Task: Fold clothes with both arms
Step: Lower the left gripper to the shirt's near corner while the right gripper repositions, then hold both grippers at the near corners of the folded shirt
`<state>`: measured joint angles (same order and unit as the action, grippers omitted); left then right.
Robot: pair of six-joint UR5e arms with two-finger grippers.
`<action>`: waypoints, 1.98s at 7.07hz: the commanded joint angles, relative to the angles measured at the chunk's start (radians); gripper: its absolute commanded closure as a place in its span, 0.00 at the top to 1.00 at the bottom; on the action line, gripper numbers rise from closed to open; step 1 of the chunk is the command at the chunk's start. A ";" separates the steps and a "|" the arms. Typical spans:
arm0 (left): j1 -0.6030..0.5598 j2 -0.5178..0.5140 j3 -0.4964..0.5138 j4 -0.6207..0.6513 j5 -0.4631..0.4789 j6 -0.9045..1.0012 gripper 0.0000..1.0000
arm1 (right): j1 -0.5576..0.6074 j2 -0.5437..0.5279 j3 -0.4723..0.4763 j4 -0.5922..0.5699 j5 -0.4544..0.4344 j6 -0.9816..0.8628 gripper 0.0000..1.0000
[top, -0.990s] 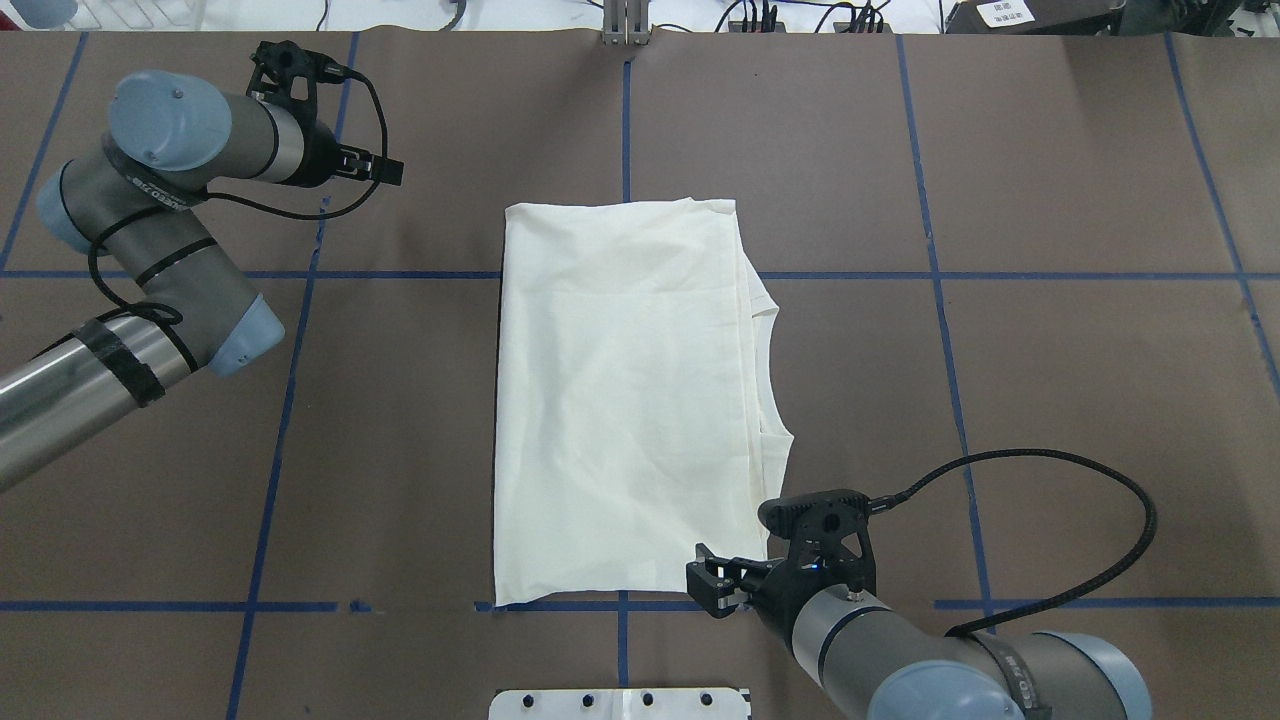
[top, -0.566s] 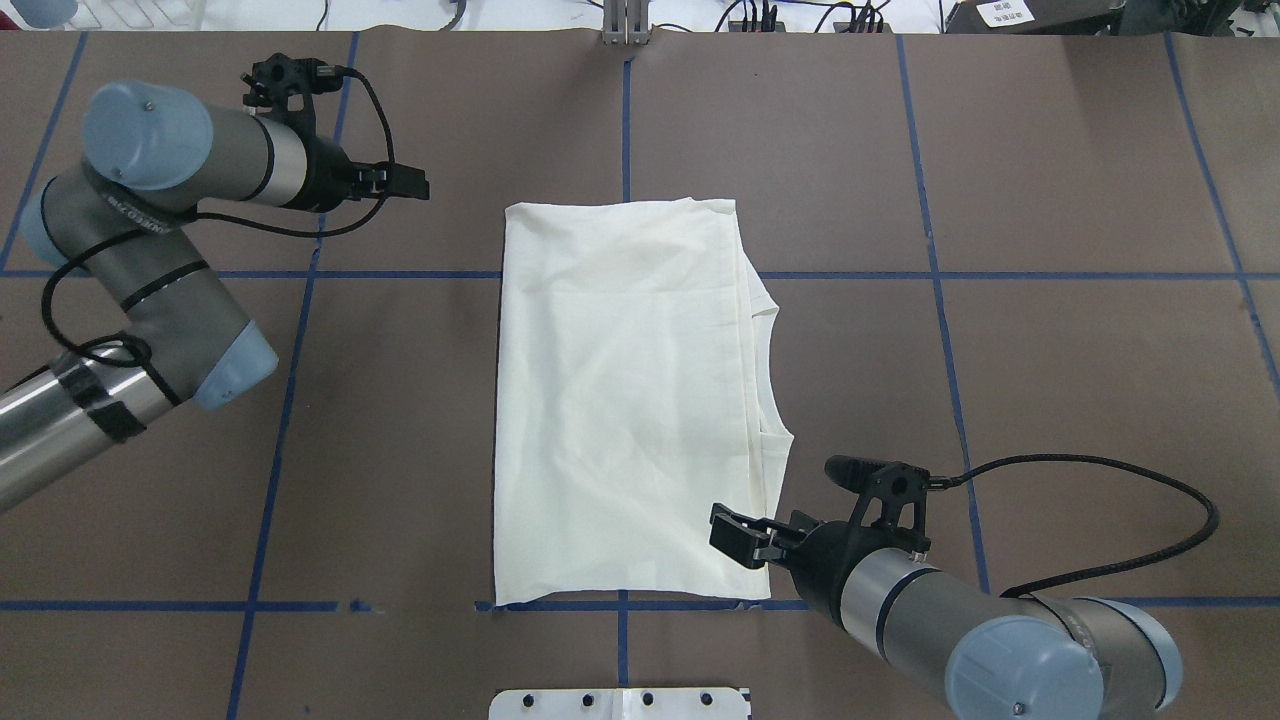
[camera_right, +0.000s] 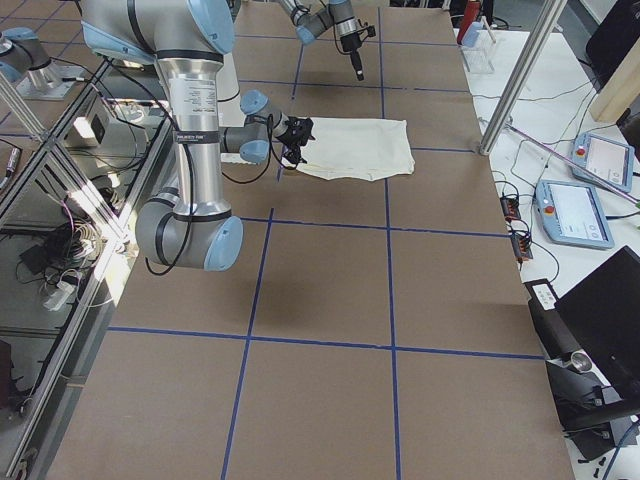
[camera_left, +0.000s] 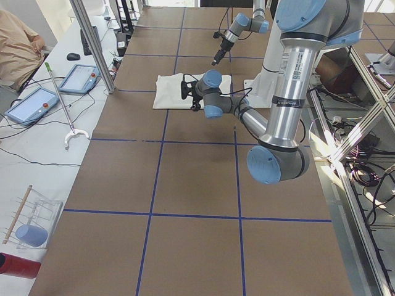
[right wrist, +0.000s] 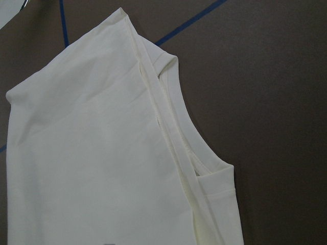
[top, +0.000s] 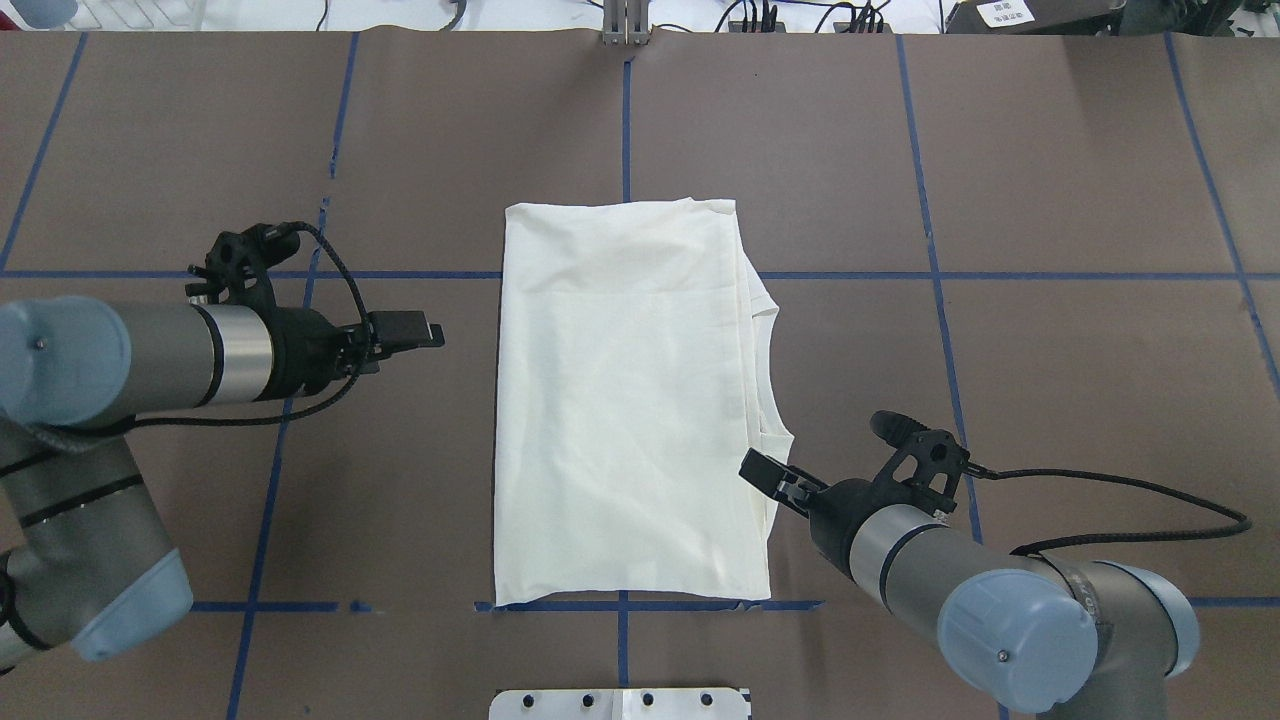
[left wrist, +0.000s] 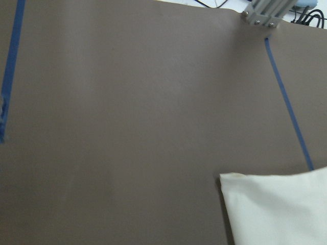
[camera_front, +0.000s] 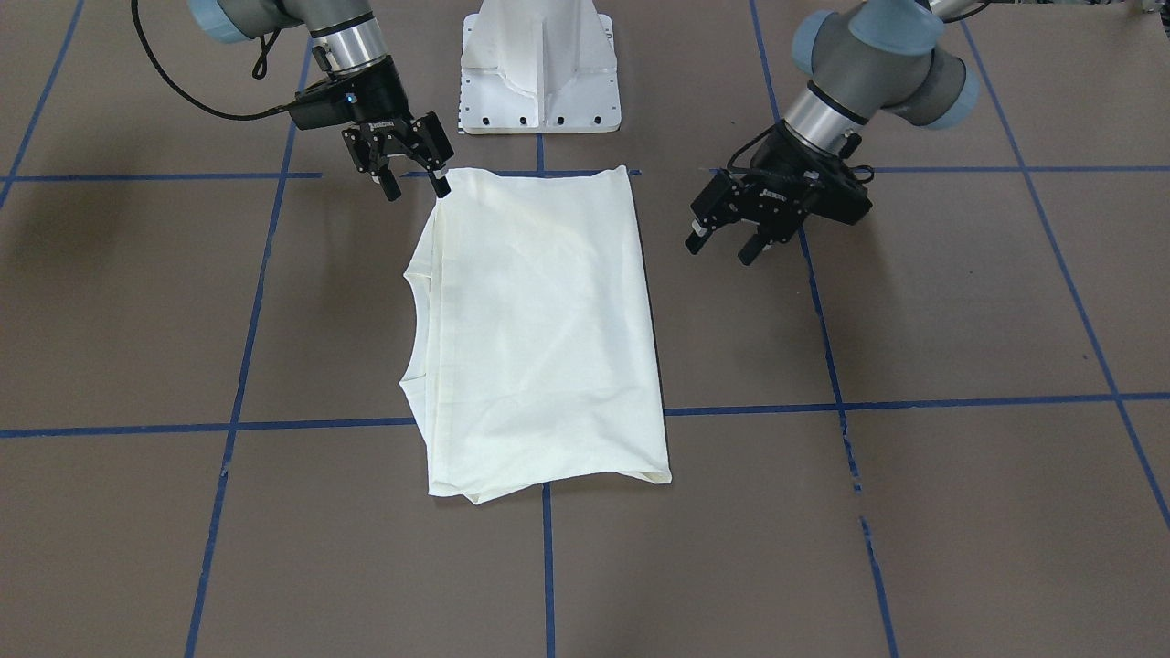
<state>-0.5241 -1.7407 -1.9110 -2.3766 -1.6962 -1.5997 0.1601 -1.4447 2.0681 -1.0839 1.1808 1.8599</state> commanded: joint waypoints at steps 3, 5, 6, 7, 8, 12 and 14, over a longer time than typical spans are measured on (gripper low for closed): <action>0.309 -0.023 -0.023 0.163 0.294 -0.325 0.72 | 0.006 -0.005 -0.008 -0.004 -0.004 0.012 0.94; 0.381 -0.051 -0.022 0.220 0.334 -0.364 0.71 | 0.006 -0.005 -0.009 -0.004 -0.004 0.012 0.95; 0.410 -0.051 -0.019 0.220 0.340 -0.367 0.72 | 0.006 -0.006 -0.011 -0.004 -0.006 0.012 0.95; 0.439 -0.051 -0.010 0.221 0.340 -0.367 0.72 | 0.004 -0.005 -0.011 -0.002 -0.006 0.012 0.95; 0.446 -0.052 0.003 0.223 0.339 -0.367 0.72 | 0.004 -0.005 -0.011 -0.004 -0.006 0.012 0.95; 0.463 -0.069 0.004 0.223 0.339 -0.365 0.66 | 0.004 -0.003 -0.011 -0.002 -0.007 0.012 0.95; 0.473 -0.069 0.004 0.223 0.339 -0.365 0.66 | 0.004 -0.003 -0.011 -0.002 -0.007 0.016 0.96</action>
<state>-0.0566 -1.8091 -1.9070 -2.1537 -1.3576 -1.9650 0.1641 -1.4481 2.0571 -1.0861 1.1737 1.8733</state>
